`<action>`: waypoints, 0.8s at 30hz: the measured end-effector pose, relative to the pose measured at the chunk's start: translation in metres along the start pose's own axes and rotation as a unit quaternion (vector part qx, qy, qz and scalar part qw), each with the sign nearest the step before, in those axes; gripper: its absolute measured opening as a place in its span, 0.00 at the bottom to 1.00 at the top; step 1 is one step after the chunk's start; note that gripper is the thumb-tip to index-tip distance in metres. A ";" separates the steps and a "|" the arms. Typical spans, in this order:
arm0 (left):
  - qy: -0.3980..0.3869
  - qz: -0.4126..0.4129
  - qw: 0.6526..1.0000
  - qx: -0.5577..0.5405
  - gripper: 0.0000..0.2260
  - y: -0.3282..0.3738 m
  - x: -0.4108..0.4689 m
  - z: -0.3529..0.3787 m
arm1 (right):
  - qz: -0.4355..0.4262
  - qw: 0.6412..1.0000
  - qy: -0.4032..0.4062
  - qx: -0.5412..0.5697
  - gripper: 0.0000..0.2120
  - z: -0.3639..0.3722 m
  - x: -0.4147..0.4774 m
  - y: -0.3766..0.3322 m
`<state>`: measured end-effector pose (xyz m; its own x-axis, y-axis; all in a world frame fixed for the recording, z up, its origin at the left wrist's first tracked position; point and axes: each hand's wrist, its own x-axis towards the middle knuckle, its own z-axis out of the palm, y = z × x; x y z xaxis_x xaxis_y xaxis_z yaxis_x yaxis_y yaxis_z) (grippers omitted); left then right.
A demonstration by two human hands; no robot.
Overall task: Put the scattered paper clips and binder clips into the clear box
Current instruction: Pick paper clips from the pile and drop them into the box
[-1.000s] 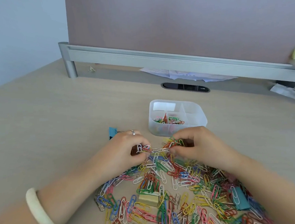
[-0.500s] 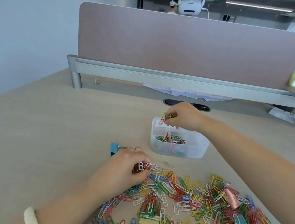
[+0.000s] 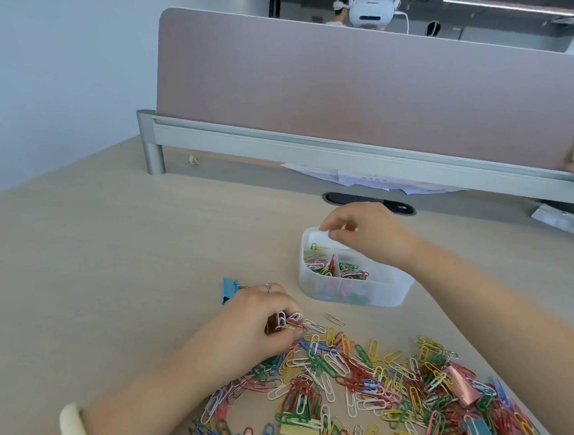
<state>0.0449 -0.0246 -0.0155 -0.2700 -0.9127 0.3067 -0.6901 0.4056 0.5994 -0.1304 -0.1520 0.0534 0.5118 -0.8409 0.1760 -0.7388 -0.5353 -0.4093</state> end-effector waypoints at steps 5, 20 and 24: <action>0.048 -0.026 0.998 -0.015 0.02 0.013 0.028 -0.016 | -0.020 0.996 -0.074 0.047 0.05 -0.005 -0.081 -0.002; -0.061 -0.052 0.983 0.168 0.09 0.017 0.161 0.011 | -0.048 0.990 -0.104 0.086 0.06 0.034 -0.115 0.009; -0.095 -0.053 0.979 0.175 0.11 0.018 0.167 0.018 | -0.045 0.987 -0.111 0.107 0.06 0.034 -0.112 0.011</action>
<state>-0.0243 -0.1711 0.0334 -0.2817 -0.9549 0.0939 -0.8998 0.2969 0.3198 -0.1814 -0.0607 -0.0016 0.6722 -0.7398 0.0289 -0.5889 -0.5579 -0.5847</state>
